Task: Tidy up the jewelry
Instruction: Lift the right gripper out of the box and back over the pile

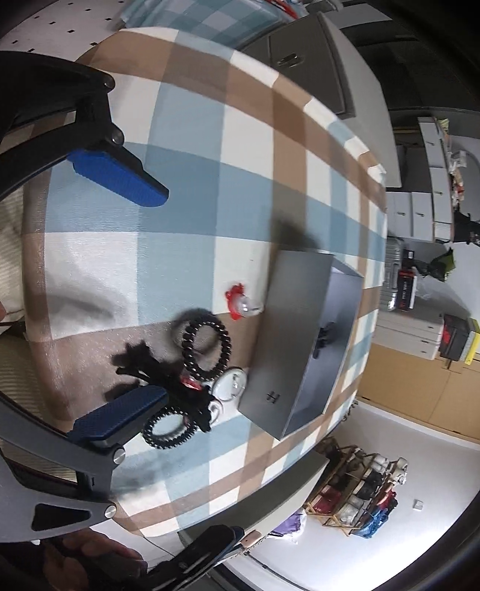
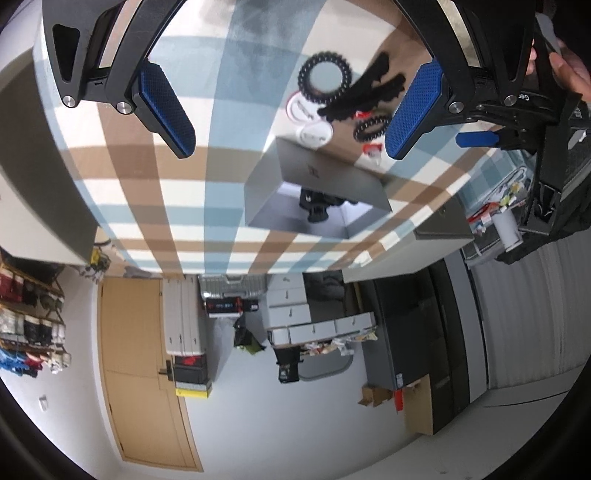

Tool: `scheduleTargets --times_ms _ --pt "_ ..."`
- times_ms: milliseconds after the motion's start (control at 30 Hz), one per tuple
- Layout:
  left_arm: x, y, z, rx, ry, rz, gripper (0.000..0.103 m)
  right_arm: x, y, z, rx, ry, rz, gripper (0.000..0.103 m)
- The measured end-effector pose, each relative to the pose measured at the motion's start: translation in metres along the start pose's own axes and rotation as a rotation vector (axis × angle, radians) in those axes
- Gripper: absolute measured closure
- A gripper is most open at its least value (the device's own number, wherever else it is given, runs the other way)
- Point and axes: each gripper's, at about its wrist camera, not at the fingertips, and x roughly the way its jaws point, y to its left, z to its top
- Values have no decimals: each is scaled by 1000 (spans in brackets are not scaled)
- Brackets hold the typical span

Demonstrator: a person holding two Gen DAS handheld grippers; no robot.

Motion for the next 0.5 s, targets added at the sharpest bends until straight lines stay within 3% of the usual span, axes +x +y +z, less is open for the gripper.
scheduleTargets --times_ms 167,500 --pt "6 1 7 2 11 -4 8 10 0 -10 4 37 6 0" --pt "45 14 46 -37 49 -108 8 27 -7 -19 30 93 17 0"
